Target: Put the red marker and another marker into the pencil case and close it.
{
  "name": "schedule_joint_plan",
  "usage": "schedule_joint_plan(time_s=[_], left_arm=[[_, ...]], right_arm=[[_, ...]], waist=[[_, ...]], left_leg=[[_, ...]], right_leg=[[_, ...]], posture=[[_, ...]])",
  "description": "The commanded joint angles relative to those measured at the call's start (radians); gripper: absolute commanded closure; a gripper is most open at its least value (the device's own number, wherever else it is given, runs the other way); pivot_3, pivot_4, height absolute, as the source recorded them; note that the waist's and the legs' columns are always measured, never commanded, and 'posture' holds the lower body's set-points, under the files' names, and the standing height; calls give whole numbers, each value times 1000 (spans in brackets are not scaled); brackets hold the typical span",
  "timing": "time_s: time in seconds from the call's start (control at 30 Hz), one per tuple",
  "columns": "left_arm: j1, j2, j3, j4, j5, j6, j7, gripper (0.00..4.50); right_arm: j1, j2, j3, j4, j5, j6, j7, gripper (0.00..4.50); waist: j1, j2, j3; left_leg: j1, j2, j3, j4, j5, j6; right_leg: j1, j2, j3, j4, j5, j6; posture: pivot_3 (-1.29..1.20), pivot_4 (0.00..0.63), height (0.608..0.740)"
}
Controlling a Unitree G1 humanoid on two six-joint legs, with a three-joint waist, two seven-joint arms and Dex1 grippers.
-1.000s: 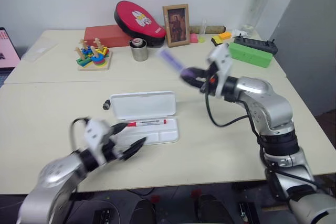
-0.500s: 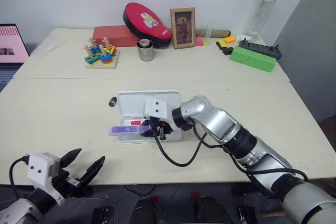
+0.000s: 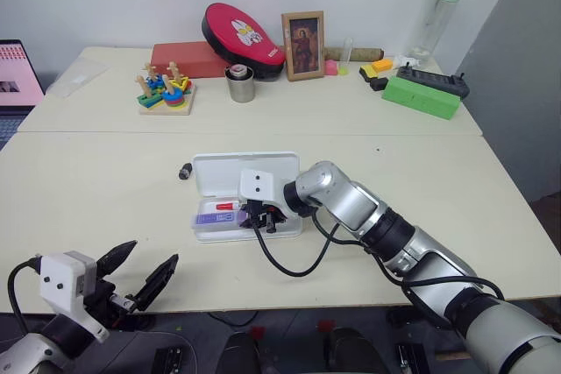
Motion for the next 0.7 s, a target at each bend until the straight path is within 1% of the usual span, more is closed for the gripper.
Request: schedule_joint_plan(time_s=[0.03, 0.17, 0.33, 0.4, 0.43, 0.5, 0.57, 0.6, 0.7], left_arm=[[-15, 14, -2, -41, -19, 11, 19, 0], [-31, 19, -10, -46, -21, 24, 30, 0], [-48, 25, -19, -52, -25, 39, 38, 0], [-55, 27, -21, -51, -25, 43, 39, 0], [-57, 28, -22, -51, -26, 45, 39, 0], [-63, 30, -24, -49, -27, 46, 39, 0], [-68, 31, -25, -46, -28, 48, 39, 0], [-70, 32, -25, -45, -28, 48, 38, 0], [-93, 38, -20, -28, -36, 50, 42, 0]], right_arm=[[6, 9, 0, -47, -7, 9, 18, 3411], [11, 17, -1, -39, -16, 18, 10, 3411], [13, 21, -4, -33, -22, 18, 15, 3411], [13, 22, -8, -34, -20, 18, 16, 2665], [13, 24, -12, -36, -20, 18, 15, 2534], [11, 25, -17, -38, -19, 18, 15, 2032], [8, 26, -22, -38, -19, 15, 14, 1666], [8, 26, -24, -40, -19, 16, 14, 1330], [4, 20, -45, -69, -4, 26, 21, 746]], waist=[[0, 0, 0], [-1, 0, 0], [-1, 0, 0], [-1, 0, 0], [-1, 0, 0], [-2, 0, 0], [-2, 0, 0], [-2, 0, 0], [-1, 0, 0]], left_leg=[[0, 0, 0, 0, 0, 0], [0, 0, 0, 0, 0, 0], [0, 0, 0, 0, 0, 0], [0, 0, 0, 0, 0, 0], [0, 0, 0, 0, 0, 0], [0, 0, 0, 0, 0, 0], [0, 0, 0, 0, 0, 0], [0, 0, 0, 0, 0, 0], [0, 0, 0, 0, 0, 0]], right_leg=[[0, 0, 0, 0, -1, -2], [0, 0, 0, 0, -1, -3], [0, 0, 0, 0, 0, 0], [0, 0, 0, 0, 1, 1], [0, 0, 0, 0, 1, 1], [0, 0, 0, 0, 1, 1], [0, 0, 0, 0, 1, 1], [0, 0, 0, 0, 1, 1], [0, 0, 0, 0, 1, 1]], posture=[[0, 150, 740], [0, 150, 740], [0, 150, 740], [0, 150, 740], [0, 150, 740], [0, 150, 740], [0, 150, 740], [0, 150, 740], [0, 150, 740]])
